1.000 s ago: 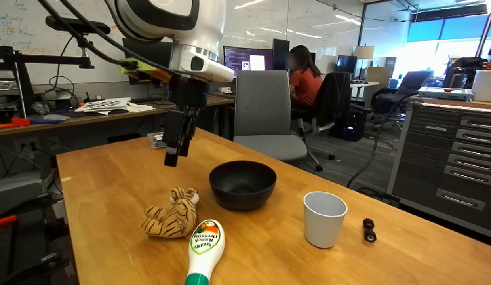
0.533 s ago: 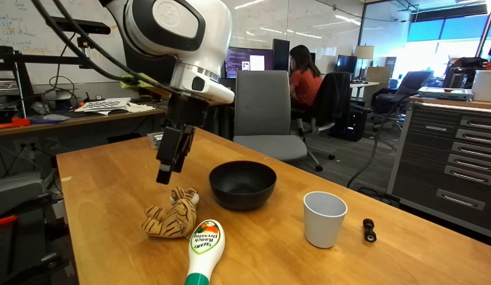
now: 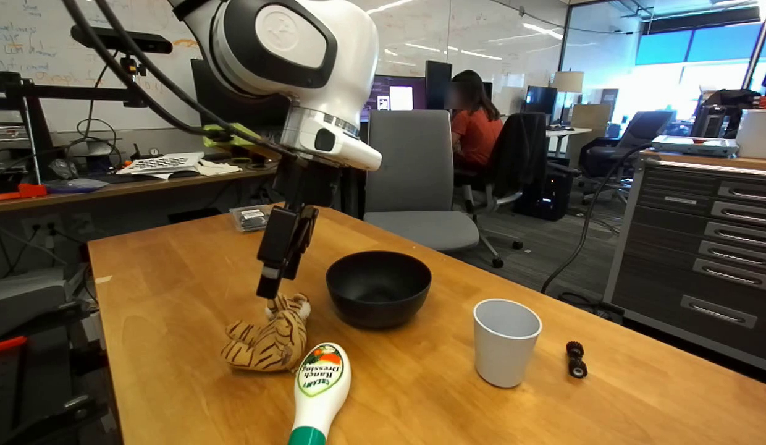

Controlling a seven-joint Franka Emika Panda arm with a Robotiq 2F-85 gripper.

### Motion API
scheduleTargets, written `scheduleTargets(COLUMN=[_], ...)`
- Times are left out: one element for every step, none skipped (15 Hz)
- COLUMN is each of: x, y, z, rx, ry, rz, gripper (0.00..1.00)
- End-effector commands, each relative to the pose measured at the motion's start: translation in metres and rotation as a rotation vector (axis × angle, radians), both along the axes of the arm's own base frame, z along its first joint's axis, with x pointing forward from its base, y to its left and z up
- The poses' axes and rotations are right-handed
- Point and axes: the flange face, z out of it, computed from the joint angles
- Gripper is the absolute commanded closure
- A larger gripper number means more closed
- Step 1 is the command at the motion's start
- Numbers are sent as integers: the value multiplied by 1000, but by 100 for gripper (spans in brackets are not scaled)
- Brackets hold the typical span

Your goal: Put the tiger plushie in the bowl

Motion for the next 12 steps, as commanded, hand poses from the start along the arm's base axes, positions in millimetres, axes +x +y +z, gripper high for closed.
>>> scheduleTargets(x=[7,6,6,5,5,5,5,4,4,4,4,4], y=[-9,-10,-11,-11,-11,-10,-10,-9,-9,-8,-8,-8], z=[-5,-7,-9,-12,-13,-15,-17,-18,-18,-19,-19,-19], rx=[-21,-20,-21,-16,-14,-14,-13,-12,-11,-11,-10,-9], ry=[25,33,39,45,49,53,56,59,61,63,64,65], rz=[12,13,12,13,13,15,16,16,17,18,18,19], gripper=[0,2,5,9,21,33,35,41,51,59,66,74])
